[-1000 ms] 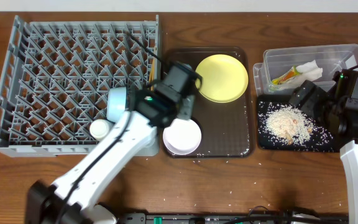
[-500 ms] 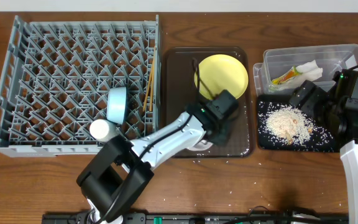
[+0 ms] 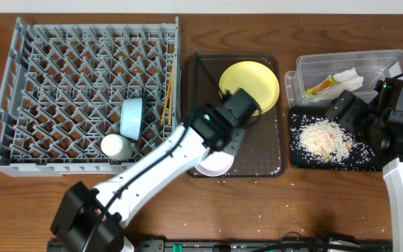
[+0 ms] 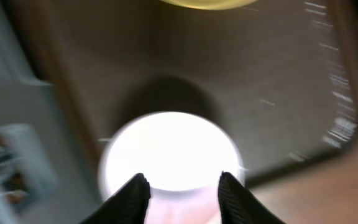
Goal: Sort waste into correct bins and load items into the dishwasher
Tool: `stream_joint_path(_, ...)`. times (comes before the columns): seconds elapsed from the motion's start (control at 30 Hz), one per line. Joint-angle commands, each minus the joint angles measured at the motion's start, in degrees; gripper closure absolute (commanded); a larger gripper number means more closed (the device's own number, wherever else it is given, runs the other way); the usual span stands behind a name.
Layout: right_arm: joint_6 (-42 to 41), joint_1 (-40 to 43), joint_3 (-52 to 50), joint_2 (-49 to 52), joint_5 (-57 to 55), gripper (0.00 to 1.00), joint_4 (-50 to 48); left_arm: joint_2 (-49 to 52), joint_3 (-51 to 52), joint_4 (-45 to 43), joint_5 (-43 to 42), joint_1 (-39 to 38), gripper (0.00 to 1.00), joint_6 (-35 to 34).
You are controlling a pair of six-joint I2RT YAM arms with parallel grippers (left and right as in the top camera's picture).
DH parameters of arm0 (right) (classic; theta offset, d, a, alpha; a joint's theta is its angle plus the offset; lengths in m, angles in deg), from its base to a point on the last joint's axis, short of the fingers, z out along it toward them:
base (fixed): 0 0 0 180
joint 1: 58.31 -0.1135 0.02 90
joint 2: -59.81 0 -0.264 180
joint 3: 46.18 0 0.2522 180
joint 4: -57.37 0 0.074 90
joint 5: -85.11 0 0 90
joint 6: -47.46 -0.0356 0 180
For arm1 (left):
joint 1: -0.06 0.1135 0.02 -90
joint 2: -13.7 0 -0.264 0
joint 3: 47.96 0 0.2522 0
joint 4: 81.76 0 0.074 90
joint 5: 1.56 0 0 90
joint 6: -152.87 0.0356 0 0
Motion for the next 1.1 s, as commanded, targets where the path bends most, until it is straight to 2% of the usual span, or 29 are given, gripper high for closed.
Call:
stream_joint_path(0.0, -0.57, 0.57, 0.31, -0.76, 0.07, 0.01, 0.04, 3.67, 2.16, 0.35, 7.28, 3.52, 0.79, -0.04)
stream_joint_path(0.03, -0.57, 0.57, 0.31, -0.76, 0.07, 0.01, 0.04, 4.74, 2.36, 0.33, 6.34, 3.89, 0.92, -0.15)
stream_joint_path(0.27, -0.57, 0.57, 0.31, -0.76, 0.07, 0.01, 0.04, 14.51, 2.38, -4.72, -15.08, 0.09, 0.93, -0.15)
stream_joint_path(0.4, -0.57, 0.57, 0.31, -0.76, 0.07, 0.01, 0.04, 13.6, 1.42, -13.16, -27.76, -3.3, 0.92, 0.52)
stream_joint_path(0.47, -0.57, 0.57, 0.31, -0.76, 0.07, 0.01, 0.04, 12.33, -0.28, -14.91, -31.39, -4.17, 0.93, 2.27)
stream_joint_path(0.57, -0.57, 0.57, 0.31, -0.76, 0.07, 0.01, 0.04, 7.5, -2.54, -14.43, -29.64, -3.52, 0.92, 4.17)
stream_joint_path(0.6, -0.57, 0.57, 0.31, -0.76, 0.07, 0.01, 0.04, 5.46, -2.54, -13.44, -25.4, -2.82, 0.89, 4.2)
stream_joint_path(0.63, -0.57, 0.57, 0.31, -0.76, 0.07, 0.01, 0.04, 4.2, -2.54, -12.04, -20.79, -2.29, 0.83, 4.2)
stream_joint_path(0.67, -0.57, 0.57, 0.31, -0.76, 0.07, 0.01, 0.04, 2.97, -2.54, -9.09, -13.27, -1.31, 0.72, 4.2)
stream_joint_path(0.7, -0.57, 0.57, 0.31, -0.76, 0.07, 0.01, 0.04, 2.89, -2.51, -7.06, -9.7, -0.72, 0.67, 4.22)
stream_joint_path(0.8, -0.57, 0.57, 0.31, -0.76, 0.07, 0.01, 0.04, 4.28, -0.2, -5.51, -6.97, 0.55, 0.51, 6.1)
stream_joint_path(0.97, -0.57, 0.57, 0.31, -0.76, 0.09, 0.01, 0.04, 10.01, 2.45, -8.15, -7.23, 1.66, 0.47, 6.08)
stream_joint_path(1.07, -0.57, 0.57, 0.31, -0.76, 0.07, 0.01, 0.04, 14.23, 2.45, -8.83, -8.22, 1.66, 0.51, 6.14)
